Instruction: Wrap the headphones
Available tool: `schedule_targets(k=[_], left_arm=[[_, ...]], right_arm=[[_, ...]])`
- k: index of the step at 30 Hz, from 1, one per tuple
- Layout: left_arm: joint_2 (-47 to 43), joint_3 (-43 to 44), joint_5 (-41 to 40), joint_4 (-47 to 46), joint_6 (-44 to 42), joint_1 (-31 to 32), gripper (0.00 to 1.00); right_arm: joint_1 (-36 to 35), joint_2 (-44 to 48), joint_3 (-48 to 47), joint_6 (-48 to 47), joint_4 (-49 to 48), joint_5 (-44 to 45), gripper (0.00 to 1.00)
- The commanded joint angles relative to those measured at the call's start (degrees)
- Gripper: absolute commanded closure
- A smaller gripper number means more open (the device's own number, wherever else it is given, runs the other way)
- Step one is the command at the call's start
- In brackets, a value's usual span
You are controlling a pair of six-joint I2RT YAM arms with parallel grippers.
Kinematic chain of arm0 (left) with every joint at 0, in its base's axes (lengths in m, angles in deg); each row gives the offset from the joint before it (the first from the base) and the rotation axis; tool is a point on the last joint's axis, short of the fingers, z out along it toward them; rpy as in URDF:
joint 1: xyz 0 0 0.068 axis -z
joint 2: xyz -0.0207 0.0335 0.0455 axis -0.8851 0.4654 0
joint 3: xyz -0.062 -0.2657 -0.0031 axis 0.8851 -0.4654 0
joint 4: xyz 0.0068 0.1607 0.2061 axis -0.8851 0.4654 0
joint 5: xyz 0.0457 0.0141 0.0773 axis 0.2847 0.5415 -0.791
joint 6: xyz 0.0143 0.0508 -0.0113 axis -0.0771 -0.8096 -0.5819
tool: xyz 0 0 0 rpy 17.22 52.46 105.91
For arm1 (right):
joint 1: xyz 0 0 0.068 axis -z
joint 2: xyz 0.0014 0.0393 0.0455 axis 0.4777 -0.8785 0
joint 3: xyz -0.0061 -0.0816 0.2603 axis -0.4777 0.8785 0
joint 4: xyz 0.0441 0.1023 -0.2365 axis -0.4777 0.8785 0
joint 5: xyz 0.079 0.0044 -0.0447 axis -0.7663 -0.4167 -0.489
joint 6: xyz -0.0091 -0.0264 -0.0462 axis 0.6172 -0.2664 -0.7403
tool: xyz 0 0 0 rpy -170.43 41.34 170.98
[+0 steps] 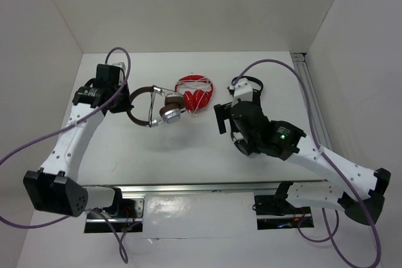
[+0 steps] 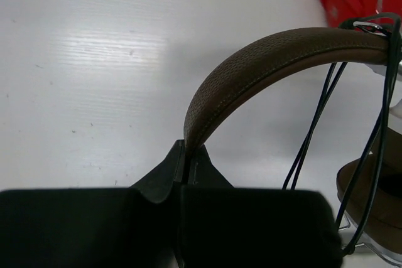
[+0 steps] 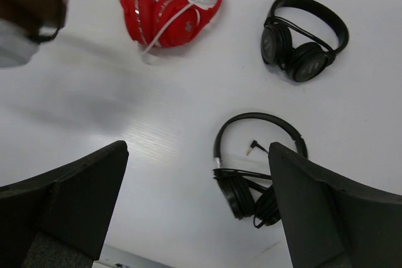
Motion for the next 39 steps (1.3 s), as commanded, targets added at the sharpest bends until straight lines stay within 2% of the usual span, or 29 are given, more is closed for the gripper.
schedule_targets(k=[1, 5, 7, 11, 18, 24, 28, 29, 32, 34, 35, 36, 39], left_arm=[[5.34, 2.29, 1.58, -8.19, 4.93, -7.27, 1.0], [13.96, 3.61, 2.21, -12.92, 10.45, -10.64, 1.0], [16.88, 2.91, 2.2, -18.98, 11.78, -12.21, 1.0], [26.98, 8.17, -2.0, -20.4, 13.55, -13.53, 1.0], [38.68, 12.75, -7.1, -24.1, 14.69, -14.07, 1.0], [43.96, 14.51, -5.53, -26.47, 14.69, -15.39, 0.99], [45.19, 15.21, -4.21, -24.81, 15.47, -15.39, 0.85], [44.67, 15.21, -4.21, -24.8, 16.0, -15.39, 0.7], [41.25, 14.16, -3.69, -23.66, 17.32, -15.39, 0.6], [37.49, 12.76, -2.11, -23.13, 17.85, -15.39, 0.46], [36.42, 12.23, -1.58, -23.74, 17.86, -15.39, 0.2], [35.45, 12.23, -1.58, -22.88, 17.86, -15.39, 0.0], [31.93, 12.23, -0.35, -19.98, 19.87, -17.92, 0.0]], right_arm=[[-0.35, 7.33, 2.96, 4.86, -2.09, -5.05, 0.0], [-0.35, 12.79, 6.41, 6.09, -5.7, -12.43, 0.0], [-0.87, 13.41, 7.11, 8.03, -5.71, -14.19, 0.0], [-1.58, 15.6, 10.62, 10.4, -7.9, -19.03, 0.0], [-2.81, 20.88, 15.11, 12.16, -7.82, -19.56, 0.0], [-3.34, 24.57, 17.75, 13.48, -8.87, -21.06, 0.0], [-3.34, 24.05, 16.61, 13.48, -8.25, -19.65, 0.0], [-3.34, 23.26, 16.61, 12.96, -8.25, -19.65, 0.0], [-3.34, 21.94, 15.47, 12.96, -8.25, -20.27, 0.0], [-3.34, 20.63, 13.98, 12.43, -8.78, -20.8, 0.0], [-3.34, 20.62, 13.97, 12.43, -8.78, -20.8, 0.0], [-3.34, 20.62, 13.19, 12.43, -8.17, -20.8, 0.0], [-3.34, 20.62, 12.13, 12.43, -7.64, -20.8, 0.0]])
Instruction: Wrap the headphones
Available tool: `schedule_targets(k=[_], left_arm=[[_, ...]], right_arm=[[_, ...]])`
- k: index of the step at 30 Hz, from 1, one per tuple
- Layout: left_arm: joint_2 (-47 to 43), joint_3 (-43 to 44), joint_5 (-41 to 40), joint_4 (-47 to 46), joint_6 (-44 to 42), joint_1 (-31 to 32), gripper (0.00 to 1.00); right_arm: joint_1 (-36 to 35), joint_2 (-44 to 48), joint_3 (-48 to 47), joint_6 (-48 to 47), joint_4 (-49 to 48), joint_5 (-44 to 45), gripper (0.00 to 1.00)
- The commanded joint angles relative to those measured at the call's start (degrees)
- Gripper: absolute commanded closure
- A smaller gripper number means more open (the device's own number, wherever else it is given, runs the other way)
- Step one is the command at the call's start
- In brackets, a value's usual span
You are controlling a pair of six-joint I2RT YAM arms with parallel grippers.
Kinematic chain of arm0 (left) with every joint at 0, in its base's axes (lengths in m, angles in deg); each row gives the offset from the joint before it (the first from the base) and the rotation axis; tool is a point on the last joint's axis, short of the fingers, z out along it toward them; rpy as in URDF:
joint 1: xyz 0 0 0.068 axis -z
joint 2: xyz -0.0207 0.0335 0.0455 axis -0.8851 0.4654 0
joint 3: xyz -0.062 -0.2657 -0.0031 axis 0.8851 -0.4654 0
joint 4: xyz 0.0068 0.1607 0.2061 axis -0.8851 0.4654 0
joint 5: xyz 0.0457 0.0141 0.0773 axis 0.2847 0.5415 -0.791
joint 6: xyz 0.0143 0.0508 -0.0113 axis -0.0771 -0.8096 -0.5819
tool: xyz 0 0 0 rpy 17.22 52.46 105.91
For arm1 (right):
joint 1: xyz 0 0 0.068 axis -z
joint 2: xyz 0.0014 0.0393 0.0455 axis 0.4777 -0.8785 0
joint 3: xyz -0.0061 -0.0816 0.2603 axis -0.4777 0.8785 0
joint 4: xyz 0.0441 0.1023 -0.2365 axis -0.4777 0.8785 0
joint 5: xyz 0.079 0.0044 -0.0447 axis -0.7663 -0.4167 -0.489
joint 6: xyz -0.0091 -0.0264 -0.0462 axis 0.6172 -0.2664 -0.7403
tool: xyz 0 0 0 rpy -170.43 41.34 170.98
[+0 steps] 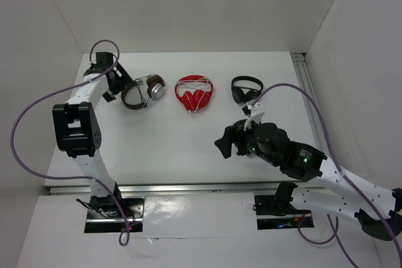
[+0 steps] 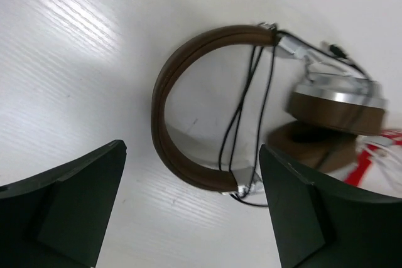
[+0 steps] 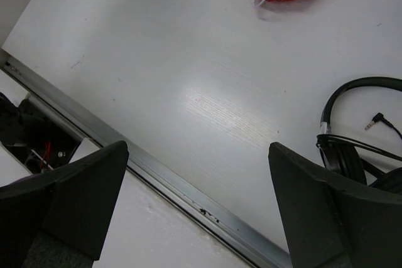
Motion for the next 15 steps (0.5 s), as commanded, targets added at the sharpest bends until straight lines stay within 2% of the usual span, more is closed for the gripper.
schedule_targets(k=[1, 3, 6, 8, 10, 15], left_arm=[[-7.37, 0.44, 2.56, 2.54, 3.15, -2.96, 0.0], [-12.79, -1.04, 1.78, 3.07, 3.16, -4.28, 0.0], [-20.36, -3.59, -3.57, 4.74, 5.62, -4.81, 0.0], [-29.67, -7.87, -3.68, 3.62, 6.85, -4.81, 0.0], [-39.83, -11.75, 2.26, 1.5, 6.24, -4.81, 0.0], [-57.89, -21.08, 14.76, 3.69, 0.8, -4.81, 0.0]], right_arm=[[-0.43, 0.6, -3.81, -0.36, -1.44, -0.12, 0.0], [-0.43, 1.12, -4.33, -0.36, -1.43, -0.12, 0.0], [-0.43, 1.13, -5.82, -0.36, 0.32, 1.11, 0.0], [-0.43, 0.42, -7.05, -0.88, 1.64, 1.73, 0.0], [-0.43, -0.19, -9.86, -0.88, 3.83, 4.0, 0.0], [-0.43, -0.72, -19.35, -0.88, 12.0, 9.54, 0.0]])
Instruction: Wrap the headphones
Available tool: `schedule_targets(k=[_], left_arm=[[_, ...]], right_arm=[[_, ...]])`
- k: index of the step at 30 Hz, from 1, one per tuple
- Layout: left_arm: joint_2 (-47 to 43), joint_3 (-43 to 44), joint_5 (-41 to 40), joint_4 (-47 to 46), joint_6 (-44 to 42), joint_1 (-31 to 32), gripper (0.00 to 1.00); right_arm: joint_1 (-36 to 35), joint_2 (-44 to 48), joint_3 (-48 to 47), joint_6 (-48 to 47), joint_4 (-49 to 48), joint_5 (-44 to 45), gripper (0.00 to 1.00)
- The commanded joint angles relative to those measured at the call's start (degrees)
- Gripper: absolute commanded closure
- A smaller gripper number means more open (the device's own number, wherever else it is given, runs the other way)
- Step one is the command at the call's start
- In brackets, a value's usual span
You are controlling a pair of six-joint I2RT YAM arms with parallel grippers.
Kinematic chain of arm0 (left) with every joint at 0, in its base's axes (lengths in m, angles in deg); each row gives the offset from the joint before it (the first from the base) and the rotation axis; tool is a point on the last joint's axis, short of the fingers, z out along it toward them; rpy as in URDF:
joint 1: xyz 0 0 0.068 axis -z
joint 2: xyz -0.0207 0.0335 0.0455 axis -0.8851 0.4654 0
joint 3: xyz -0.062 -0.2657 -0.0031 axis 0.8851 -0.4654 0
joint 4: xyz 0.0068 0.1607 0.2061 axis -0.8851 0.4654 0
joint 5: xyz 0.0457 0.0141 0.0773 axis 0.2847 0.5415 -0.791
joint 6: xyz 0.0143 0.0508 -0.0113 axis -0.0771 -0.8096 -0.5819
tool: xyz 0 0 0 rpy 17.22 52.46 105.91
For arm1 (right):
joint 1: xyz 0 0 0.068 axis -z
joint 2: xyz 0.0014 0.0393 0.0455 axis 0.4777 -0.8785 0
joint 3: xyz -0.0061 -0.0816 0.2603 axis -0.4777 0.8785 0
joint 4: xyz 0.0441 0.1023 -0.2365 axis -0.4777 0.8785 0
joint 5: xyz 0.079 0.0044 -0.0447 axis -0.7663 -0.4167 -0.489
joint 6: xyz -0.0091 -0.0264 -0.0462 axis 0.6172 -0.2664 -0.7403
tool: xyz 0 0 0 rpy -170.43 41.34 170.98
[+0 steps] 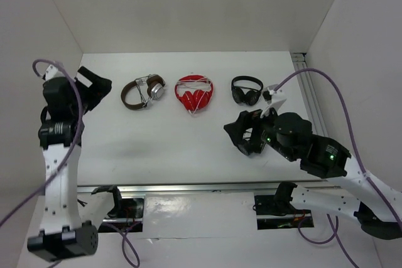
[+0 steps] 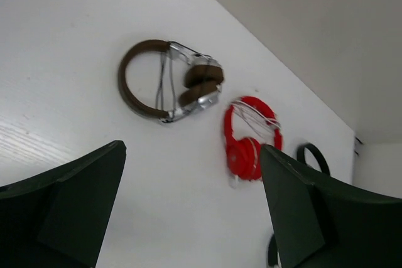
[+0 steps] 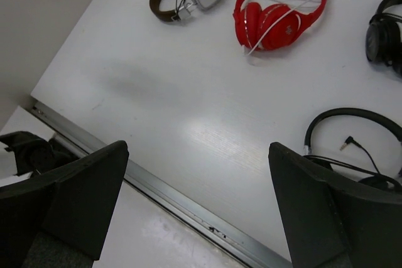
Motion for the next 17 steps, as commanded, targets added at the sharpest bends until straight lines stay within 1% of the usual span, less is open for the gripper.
schedule_targets(k=[1, 2, 3, 4, 7, 9, 10, 12, 14, 17], left_arm=[[-9.21, -4.28, 11.97, 3.47, -5.45, 0.13, 0.0], [-11.76, -4.28, 12.0, 5.57, -9.13, 0.13, 0.0], [-16.57, -4.98, 12.0, 9.42, -10.82, 0.13, 0.0], [-21.49, -5.77, 12.0, 11.12, -14.06, 0.13, 0.0], [-28.11, -6.31, 13.14, 16.3, -15.58, 0.91, 0.0], [-32.24, -7.62, 13.14, 19.82, -15.58, 1.53, 0.0], [-36.09, -8.58, 13.14, 20.96, -15.06, 2.14, 0.0], [-39.11, -9.64, 13.14, 24.21, -14.53, 2.15, 0.0], [-41.74, -10.26, 11.22, 26.33, -14.53, 2.15, 0.0], [-42.98, -10.78, 9.2, 28.7, -14.01, 3.29, 0.0]], right_arm=[[-0.41, 0.22, -9.69, -0.67, 8.48, 5.37, 0.0], [-0.41, 0.22, -11.64, -0.67, 10.17, 6.16, 0.0], [-0.41, 0.74, -15.23, -0.67, 12.19, 8.0, 0.0], [-0.41, 1.62, -16.74, -0.67, 15.6, 8.01, 0.0], [-0.41, 4.16, -19.56, 0.12, 19.76, 10.64, 0.0], [-0.41, 7.77, -19.57, 0.73, 21.69, 10.65, 0.0], [-0.41, 8.91, -19.57, 0.74, 22.31, 10.65, 0.0], [-0.41, 11.29, -18.96, 2.05, 23.63, 11.18, 0.0], [-0.41, 12.69, -17.2, 2.67, 24.42, 11.18, 0.0], [-0.41, 12.7, -15.36, 3.9, 25.83, 12.32, 0.0]])
